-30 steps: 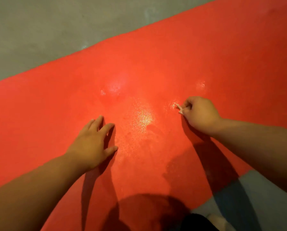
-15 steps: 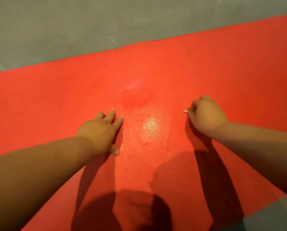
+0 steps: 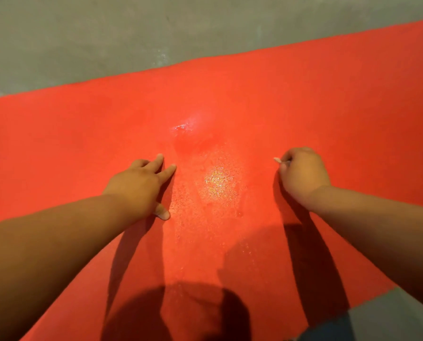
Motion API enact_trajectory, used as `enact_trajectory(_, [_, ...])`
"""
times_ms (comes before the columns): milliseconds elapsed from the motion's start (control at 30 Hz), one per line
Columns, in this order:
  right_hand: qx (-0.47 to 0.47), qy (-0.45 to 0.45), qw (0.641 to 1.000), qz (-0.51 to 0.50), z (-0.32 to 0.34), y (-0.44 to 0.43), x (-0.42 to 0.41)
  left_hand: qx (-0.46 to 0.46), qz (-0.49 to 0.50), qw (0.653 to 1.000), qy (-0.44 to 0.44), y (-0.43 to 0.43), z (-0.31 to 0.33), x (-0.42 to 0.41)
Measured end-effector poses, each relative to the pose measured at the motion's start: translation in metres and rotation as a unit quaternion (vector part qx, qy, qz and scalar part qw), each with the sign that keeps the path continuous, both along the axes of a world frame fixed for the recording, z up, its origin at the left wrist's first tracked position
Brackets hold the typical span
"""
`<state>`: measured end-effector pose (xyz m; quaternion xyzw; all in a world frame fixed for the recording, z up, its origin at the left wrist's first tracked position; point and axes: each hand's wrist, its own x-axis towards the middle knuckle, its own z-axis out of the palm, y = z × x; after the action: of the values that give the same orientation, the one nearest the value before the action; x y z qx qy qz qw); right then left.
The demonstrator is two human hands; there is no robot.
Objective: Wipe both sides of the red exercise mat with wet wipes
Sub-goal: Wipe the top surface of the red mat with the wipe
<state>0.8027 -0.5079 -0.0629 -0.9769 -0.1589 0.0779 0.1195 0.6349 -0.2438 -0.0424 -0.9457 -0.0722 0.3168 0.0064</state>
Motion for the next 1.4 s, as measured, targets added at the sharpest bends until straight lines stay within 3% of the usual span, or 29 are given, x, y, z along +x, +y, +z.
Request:
enact_trajectory(133, [0.04, 0.086, 0.967, 0.236, -0.006, 0.059, -0.087, -0.001, 0.003, 1.0, -0.006, 0.001, 0.003, 0.0])
enact_trajectory(200, [0.049, 0.093, 0.953, 0.284, -0.001, 0.065, -0.092, -0.001, 0.005, 1.0, -0.011, 0.001, 0.001, 0.001])
enact_trajectory(267, [0.022, 0.078, 0.961, 0.264, 0.001, 0.051, -0.062, 0.0, 0.007, 1.0, -0.009, 0.0, -0.001, 0.001])
enact_trajectory(367, [0.005, 0.03, 0.992, 0.127, 0.006, 0.017, -0.015, -0.003, 0.009, 1.0, -0.011, 0.002, -0.003, 0.001])
enact_trajectory(433, [-0.003, 0.013, 0.996, 0.088, 0.005, 0.017, -0.014, -0.007, 0.008, 1.0, -0.013, 0.004, -0.004, 0.001])
enact_trajectory(533, [0.005, 0.027, 0.994, 0.108, 0.002, 0.036, -0.032, -0.004, 0.007, 1.0, -0.009, 0.003, -0.004, 0.002])
enact_trajectory(733, [-0.049, 0.058, 0.959, 0.274, 0.015, 0.054, -0.081, -0.022, 0.032, 0.999, 0.003, -0.002, -0.001, 0.002])
enact_trajectory(833, [-0.072, 0.061, 0.953, 0.288, 0.015, 0.051, -0.087, -0.036, 0.033, 0.999, -0.003, 0.0, -0.006, -0.002])
enact_trajectory(900, [-0.1, 0.047, 0.971, 0.212, 0.015, 0.036, -0.072, -0.038, 0.024, 0.999, 0.004, 0.0, -0.008, -0.005])
enact_trajectory(967, [-0.121, 0.03, 0.99, 0.071, 0.017, 0.012, -0.054, -0.034, 0.021, 0.999, 0.003, 0.0, -0.009, -0.005])
enact_trajectory(1067, [-0.139, 0.046, 0.988, -0.044, 0.016, -0.011, -0.06, -0.013, 0.0, 1.0, 0.009, -0.003, -0.007, 0.004])
enact_trajectory(1200, [-0.018, 0.133, 0.989, 0.066, 0.008, 0.02, -0.147, 0.011, -0.025, 0.999, 0.028, -0.001, -0.003, 0.007])
enact_trajectory(1300, [0.005, 0.168, 0.972, 0.167, 0.013, 0.03, -0.188, 0.019, -0.038, 0.999, 0.032, -0.004, 0.0, 0.01])
enact_trajectory(1400, [-0.029, 0.145, 0.98, 0.129, 0.014, 0.012, -0.151, 0.019, -0.036, 0.999, 0.026, -0.006, 0.003, 0.009])
